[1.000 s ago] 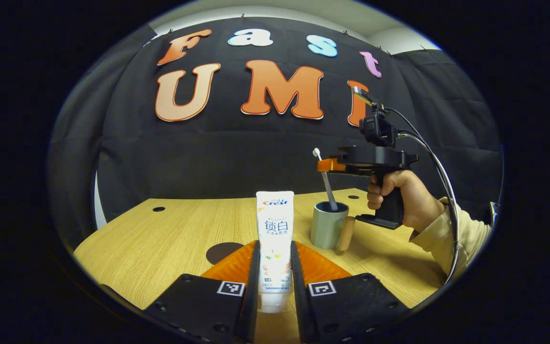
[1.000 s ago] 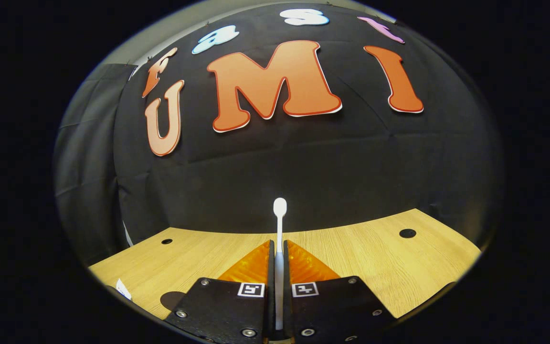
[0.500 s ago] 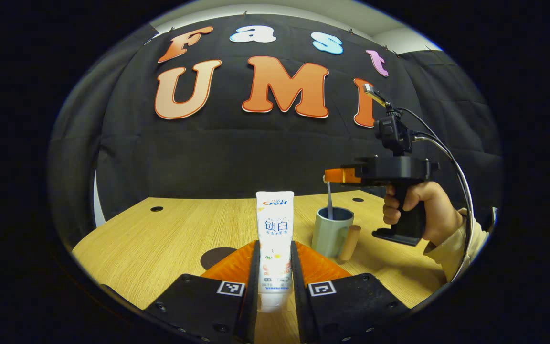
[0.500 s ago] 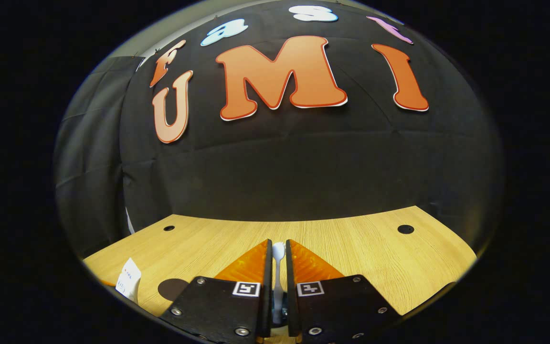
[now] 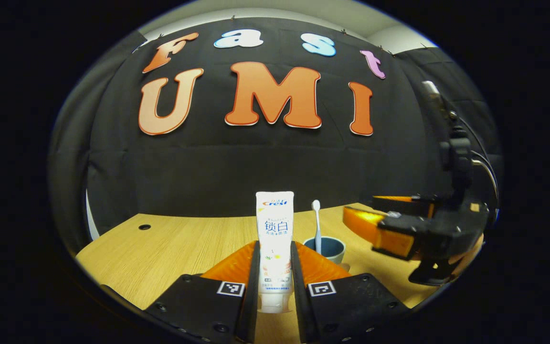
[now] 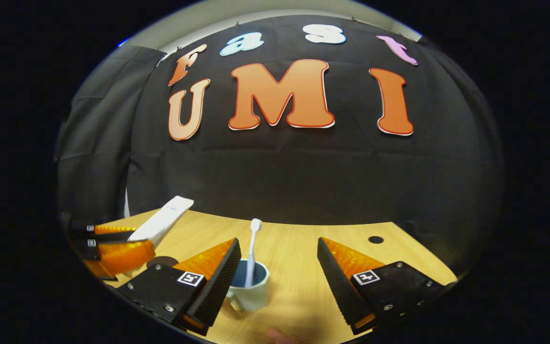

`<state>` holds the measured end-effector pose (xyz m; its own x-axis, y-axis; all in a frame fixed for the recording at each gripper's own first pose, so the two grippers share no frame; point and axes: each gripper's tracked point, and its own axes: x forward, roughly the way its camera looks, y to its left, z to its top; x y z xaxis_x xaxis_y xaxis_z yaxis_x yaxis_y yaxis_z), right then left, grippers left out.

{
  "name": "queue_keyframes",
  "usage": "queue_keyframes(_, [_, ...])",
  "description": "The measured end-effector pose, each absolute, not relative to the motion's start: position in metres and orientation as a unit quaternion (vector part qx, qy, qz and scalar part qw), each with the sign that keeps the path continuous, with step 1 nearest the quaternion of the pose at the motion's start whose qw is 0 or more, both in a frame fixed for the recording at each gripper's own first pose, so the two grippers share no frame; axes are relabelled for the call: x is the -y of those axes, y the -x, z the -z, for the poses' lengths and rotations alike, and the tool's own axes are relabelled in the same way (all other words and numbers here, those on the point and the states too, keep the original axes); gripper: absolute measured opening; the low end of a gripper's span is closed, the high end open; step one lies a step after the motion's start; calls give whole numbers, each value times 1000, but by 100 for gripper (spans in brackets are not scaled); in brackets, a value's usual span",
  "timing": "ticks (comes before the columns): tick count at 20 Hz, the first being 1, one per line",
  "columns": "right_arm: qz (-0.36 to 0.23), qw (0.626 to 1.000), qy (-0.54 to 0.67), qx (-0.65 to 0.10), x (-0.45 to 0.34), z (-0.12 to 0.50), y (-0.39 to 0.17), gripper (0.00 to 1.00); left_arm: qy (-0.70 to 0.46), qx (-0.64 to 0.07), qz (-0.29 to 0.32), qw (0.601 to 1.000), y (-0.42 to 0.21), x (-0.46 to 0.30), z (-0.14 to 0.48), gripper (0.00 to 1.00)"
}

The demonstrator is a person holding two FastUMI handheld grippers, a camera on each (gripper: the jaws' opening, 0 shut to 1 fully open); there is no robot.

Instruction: Put the toothbrush and toothpaste on the desktop into the cup, then pick up the cup and place it on the coaster on the desktop.

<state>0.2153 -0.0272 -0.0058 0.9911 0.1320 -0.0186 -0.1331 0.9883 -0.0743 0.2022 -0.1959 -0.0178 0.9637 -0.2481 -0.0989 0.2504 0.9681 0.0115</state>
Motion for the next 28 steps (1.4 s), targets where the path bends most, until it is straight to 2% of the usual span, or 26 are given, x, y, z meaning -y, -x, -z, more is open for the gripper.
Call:
queue_keyframes(4, [-46,998,34,-2,55,27,-179,97,-21,-18,136,990,-231,231,-8,33])
queue_keyframes(9, [-8,999,33,-1,80,36,-159,97,-13,-35,137,990,-270,265,-1,33])
queue_keyframes(16, [-15,999,28,-15,78,46,-160,98,-9,-49,141,989,-292,300,11,33])
queue_keyframes(20, [-26,999,-14,-21,79,51,-160,97,-19,-59,129,990,-301,305,19,32])
queue_keyframes(24, [-23,999,-15,-25,81,52,-158,97,-14,-80,139,987,-299,311,31,37])
queue_keyframes(28, [-23,999,-27,-28,84,53,-158,97,-7,-61,146,987,-291,310,15,40])
